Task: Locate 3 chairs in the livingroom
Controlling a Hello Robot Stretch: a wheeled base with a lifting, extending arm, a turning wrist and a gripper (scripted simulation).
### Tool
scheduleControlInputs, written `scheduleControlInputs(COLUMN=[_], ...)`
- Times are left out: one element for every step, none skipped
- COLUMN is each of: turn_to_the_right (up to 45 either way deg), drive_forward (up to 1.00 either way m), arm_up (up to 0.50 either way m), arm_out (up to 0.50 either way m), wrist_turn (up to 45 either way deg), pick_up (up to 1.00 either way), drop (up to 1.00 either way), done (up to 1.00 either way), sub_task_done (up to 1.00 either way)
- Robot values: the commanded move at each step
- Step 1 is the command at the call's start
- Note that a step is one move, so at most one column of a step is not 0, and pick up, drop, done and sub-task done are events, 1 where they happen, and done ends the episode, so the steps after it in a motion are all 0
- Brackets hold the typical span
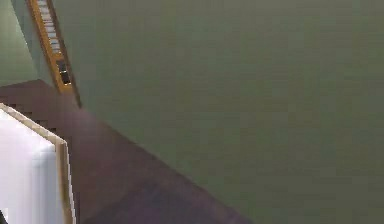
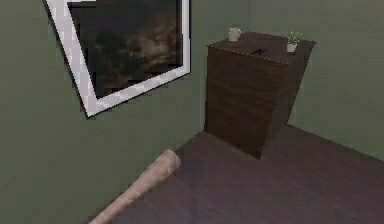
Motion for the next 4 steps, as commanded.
scheduleControlInputs(turn_to_the_right=[0.0,-45.0,0.0,0.0], drive_forward=[0.6,0.0,1.0,1.0], arm_up=[0.0,0.0,0.0,0.0], arm_out=[0.0,0.0,0.0,0.0], wrist_turn=[0.0,0.0,0.0,0.0], pick_up=[0.0,0.0,0.0,0.0], drop=[0.0,0.0,0.0,0.0], done=[0.0,0.0,0.0,0.0], sub_task_done=[0.0,0.0,0.0,0.0])
